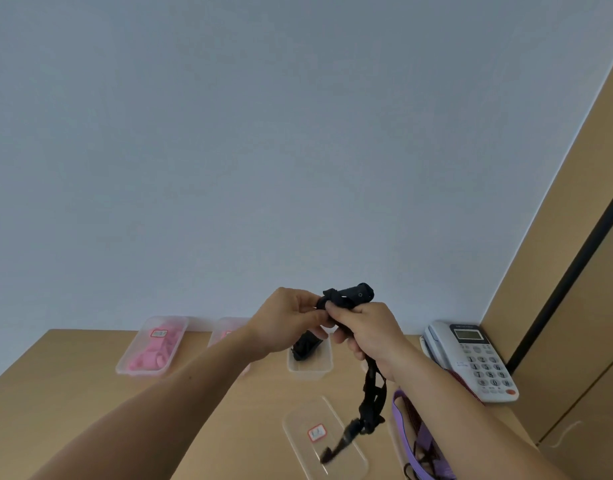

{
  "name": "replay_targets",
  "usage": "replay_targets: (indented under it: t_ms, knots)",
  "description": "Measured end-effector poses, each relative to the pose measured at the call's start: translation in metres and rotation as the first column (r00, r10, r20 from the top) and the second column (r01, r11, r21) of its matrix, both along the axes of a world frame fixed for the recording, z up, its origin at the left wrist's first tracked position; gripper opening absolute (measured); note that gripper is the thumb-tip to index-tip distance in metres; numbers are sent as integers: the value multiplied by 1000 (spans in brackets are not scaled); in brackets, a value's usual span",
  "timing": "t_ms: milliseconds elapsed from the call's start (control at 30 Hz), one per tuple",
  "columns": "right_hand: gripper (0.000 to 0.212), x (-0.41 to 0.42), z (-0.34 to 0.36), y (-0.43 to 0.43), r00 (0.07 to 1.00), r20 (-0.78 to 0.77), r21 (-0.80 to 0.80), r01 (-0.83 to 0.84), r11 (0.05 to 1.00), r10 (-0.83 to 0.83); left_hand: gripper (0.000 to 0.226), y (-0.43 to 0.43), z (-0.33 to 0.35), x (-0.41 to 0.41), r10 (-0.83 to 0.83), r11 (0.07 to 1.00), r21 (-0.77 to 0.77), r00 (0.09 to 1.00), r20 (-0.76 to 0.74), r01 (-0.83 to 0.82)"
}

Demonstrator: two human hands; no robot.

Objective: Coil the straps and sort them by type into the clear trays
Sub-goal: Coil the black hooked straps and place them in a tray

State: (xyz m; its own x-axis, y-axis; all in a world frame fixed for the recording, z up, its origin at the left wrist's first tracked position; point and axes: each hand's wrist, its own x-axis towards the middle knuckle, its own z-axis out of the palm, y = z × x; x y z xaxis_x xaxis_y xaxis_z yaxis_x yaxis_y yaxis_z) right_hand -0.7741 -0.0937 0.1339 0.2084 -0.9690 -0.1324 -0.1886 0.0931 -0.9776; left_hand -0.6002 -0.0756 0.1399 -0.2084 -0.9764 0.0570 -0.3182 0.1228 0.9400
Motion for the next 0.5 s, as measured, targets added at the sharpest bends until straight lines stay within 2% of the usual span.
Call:
replay_targets:
  t_ms: [133, 267, 333, 400, 500]
  knots:
    - [33, -9, 3, -2, 987, 0, 59, -157, 986, 158, 17, 0, 4, 8, -68, 995, 69, 997, 32, 65]
    - [23, -13, 5, -5, 979, 31, 65, -201, 977, 199, 18, -3, 6, 11, -74, 992, 98, 997, -9, 74]
    - [22, -11, 5, -6, 981, 68, 63, -184, 981, 180, 16, -5, 6, 9, -46, 995, 90, 999, -14, 47]
    - [23, -4, 3, -5, 985, 132, 57, -122, 991, 114, 13, -6, 5, 4, 33, 999, 33, 998, 45, -35]
    - [23, 11, -2, -1, 971, 231, 35, 62, 997, -68, 9, -8, 2, -8, 187, 980, -87, 977, 101, -178]
